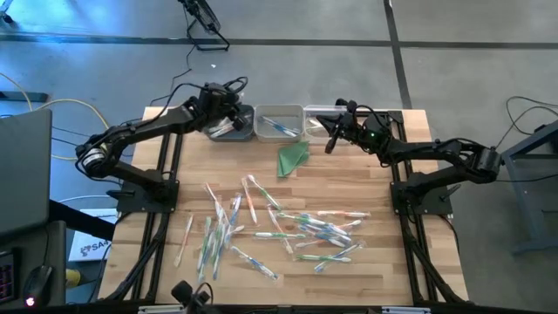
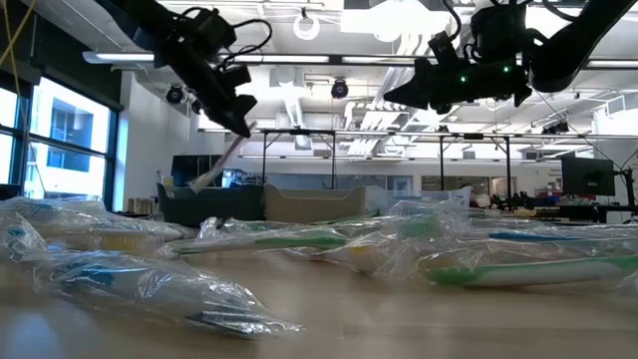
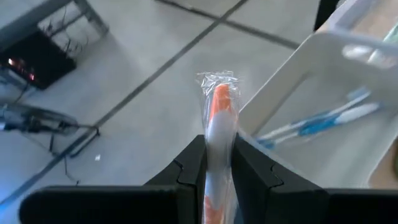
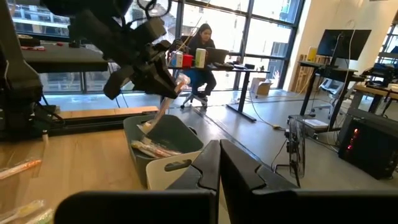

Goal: Pick & Place Toothbrushes
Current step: Put the orange toothbrush into the dark blue bin

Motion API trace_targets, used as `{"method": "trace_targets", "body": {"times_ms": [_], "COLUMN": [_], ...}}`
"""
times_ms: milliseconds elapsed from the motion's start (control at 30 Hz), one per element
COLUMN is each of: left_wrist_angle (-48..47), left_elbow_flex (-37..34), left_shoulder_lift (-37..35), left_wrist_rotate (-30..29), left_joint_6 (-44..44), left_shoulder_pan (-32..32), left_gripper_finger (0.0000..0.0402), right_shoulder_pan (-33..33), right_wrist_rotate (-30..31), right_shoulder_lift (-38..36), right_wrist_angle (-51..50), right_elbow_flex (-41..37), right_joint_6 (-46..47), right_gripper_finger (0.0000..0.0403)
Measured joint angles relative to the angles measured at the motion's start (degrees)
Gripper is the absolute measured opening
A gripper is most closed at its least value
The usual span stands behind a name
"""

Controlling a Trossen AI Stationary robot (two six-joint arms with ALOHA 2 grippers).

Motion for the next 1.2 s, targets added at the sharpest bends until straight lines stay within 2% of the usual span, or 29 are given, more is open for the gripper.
{"method": "trace_targets", "body": {"times_ms": [433, 1200], "left_wrist_angle": [-7.1, -6.1], "left_elbow_flex": [0.0, 0.0], "left_shoulder_lift": [0.1, 9.1], "left_wrist_rotate": [0.0, 0.1], "left_joint_6": [-1.3, 0.4], "left_shoulder_pan": [2.2, 2.0], "left_gripper_finger": [0.0058, 0.0058], "right_shoulder_pan": [0.0, 0.0], "right_wrist_rotate": [0.0, 1.0], "right_shoulder_lift": [0.0, 0.0], "right_wrist_angle": [-0.8, -2.2], "right_elbow_flex": [0.0, 0.0], "right_joint_6": [0.0, -0.1], "right_gripper_finger": [0.0003, 0.0003]}}
